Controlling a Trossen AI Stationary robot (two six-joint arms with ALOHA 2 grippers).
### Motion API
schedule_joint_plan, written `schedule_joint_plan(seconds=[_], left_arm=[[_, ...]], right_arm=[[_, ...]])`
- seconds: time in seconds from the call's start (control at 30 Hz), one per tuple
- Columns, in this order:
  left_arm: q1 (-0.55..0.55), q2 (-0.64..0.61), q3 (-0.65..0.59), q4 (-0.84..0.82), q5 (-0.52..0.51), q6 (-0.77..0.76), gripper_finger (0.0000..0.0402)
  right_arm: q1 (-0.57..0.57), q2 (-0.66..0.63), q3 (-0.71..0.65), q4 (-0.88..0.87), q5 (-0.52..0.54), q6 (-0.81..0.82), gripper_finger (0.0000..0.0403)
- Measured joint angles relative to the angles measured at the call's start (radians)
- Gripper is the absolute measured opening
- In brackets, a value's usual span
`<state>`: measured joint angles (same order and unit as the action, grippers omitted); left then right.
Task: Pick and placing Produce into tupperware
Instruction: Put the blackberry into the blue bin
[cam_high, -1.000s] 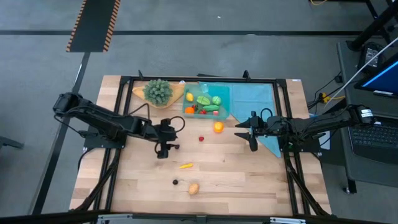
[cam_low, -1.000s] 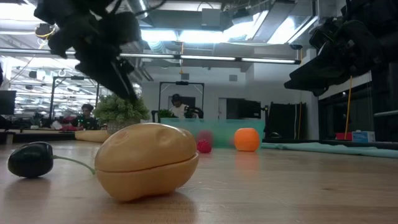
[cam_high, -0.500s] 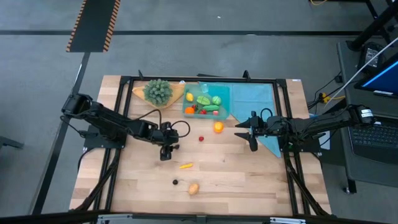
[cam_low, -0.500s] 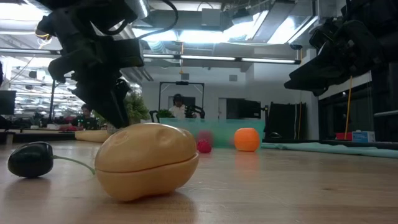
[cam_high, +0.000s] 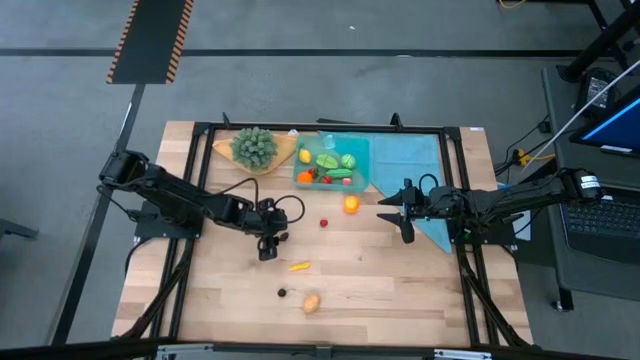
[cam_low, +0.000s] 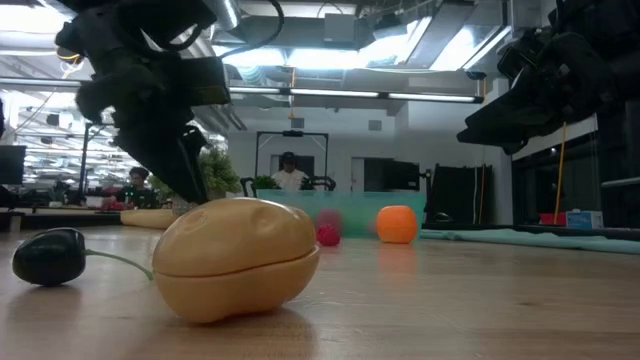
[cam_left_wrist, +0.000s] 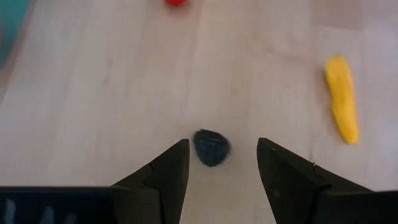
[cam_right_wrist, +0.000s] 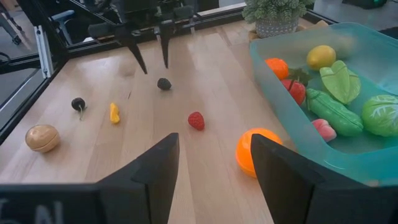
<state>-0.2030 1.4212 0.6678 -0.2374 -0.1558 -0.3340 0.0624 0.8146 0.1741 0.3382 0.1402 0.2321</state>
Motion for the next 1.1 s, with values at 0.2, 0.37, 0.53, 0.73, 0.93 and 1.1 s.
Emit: schedule_joint_plan(seconds=[0.2, 0.37, 0.53, 0.73, 0.93, 1.1], left_arm=[[-0.057, 0.000, 0.000, 0.011, -0.074, 0.003, 0.0179], [-0.087, 0.000, 0.000, 0.012, -0.159, 0.003, 0.0179], [-0.087, 0.027, 0.000, 0.028, -0.169, -0.003, 0.0179], [-0.085, 0.117, 0.000, 0.069, -0.168, 0.003, 0.0179], [-0.083, 0.147, 0.000, 0.068, -0.169, 0.002, 0.0179], [-0.080, 0.160, 0.000, 0.077, -0.169, -0.005, 0.0179]], right_arm=[[0.000, 0.000, 0.000, 0.000, 0.000, 0.000, 0.0202], [0.000, 0.000, 0.000, 0.000, 0.000, 0.000, 0.0202], [0.000, 0.000, 0.000, 0.001, 0.000, 0.001, 0.0202], [0.000, 0.000, 0.000, 0.002, 0.000, 0.001, 0.0202], [0.000, 0.000, 0.000, 0.002, 0.000, 0.002, 0.0202], [0.000, 0.000, 0.000, 0.001, 0.000, 0.003, 0.0202]])
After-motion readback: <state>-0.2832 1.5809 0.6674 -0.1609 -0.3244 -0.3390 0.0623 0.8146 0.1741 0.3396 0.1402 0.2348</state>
